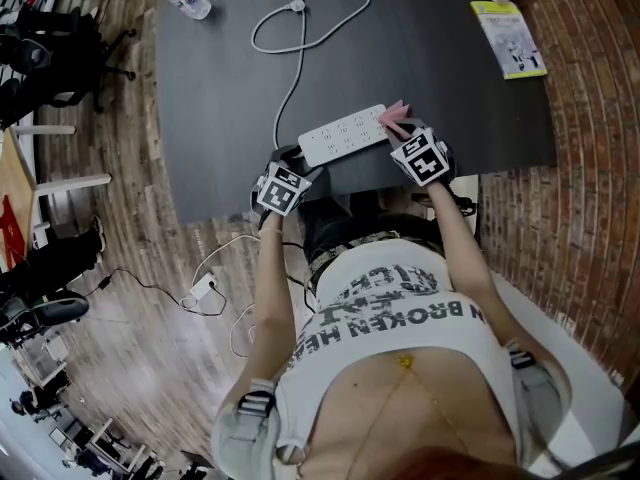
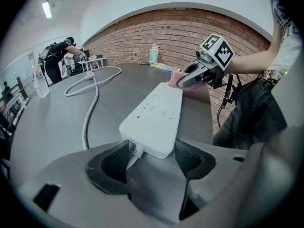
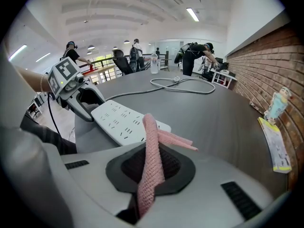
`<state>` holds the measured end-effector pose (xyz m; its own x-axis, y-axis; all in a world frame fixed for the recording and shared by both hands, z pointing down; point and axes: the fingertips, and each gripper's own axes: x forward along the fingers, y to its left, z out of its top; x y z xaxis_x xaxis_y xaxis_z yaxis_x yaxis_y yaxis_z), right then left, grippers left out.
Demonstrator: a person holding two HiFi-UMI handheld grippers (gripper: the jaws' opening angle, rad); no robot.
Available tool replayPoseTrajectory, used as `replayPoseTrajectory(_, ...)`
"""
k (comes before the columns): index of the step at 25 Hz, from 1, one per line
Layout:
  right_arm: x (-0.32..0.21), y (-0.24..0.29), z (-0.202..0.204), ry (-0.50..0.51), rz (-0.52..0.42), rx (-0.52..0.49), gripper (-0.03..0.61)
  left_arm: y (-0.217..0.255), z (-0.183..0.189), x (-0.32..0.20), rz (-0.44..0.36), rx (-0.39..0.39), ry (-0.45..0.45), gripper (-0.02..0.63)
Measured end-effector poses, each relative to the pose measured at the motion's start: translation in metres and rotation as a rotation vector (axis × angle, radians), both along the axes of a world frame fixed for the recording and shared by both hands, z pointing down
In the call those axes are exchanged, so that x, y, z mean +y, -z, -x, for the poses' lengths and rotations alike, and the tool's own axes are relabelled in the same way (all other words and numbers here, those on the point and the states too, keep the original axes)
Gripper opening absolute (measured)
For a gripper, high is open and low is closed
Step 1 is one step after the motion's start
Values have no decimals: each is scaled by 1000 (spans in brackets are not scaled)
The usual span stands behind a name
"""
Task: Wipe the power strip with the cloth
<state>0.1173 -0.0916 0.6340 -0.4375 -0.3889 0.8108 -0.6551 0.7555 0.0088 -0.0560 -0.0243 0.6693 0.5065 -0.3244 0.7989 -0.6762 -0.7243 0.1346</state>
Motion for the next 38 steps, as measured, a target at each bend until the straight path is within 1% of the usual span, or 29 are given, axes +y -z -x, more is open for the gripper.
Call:
replayPoseTrajectory(3,1,6,9,46,-12,-39,17,13,-1,-1,-19,-15,46,285)
replayPoseTrajectory(6,4,11,21,103,-33,-76,17,34,-9,-3,-76,37,81,282)
replayPoseTrajectory(9,9,18,38,180,-45,-113,17,48,-25,-7,-127,77,81,244)
replayPoseTrajectory(11,13,24,49,234,-52,-131,17,61,-37,-10,-156,87,76,192)
replayPoseTrajectory(15,21,35,67,290,-63,-187,17,81,-57,-11,-213,122,87,38)
replayPoseTrajectory(17,24,45,75,303,-75,-229,17,88,-64,-10,-224,151,114,15)
replayPoseTrajectory(22,30,78,87,300,-105,-338,15,121,-70,-12,-269,246,214,8)
replayPoseTrajectory(26,31,115,95,291,-154,-419,17,156,-69,-15,-353,283,272,8)
replayPoseTrajectory(33,29,185,103,271,-277,-544,15,224,-65,-20,-511,338,373,8)
replayPoseTrajectory(38,29,225,104,255,-339,-613,17,265,-64,-19,-589,371,433,8)
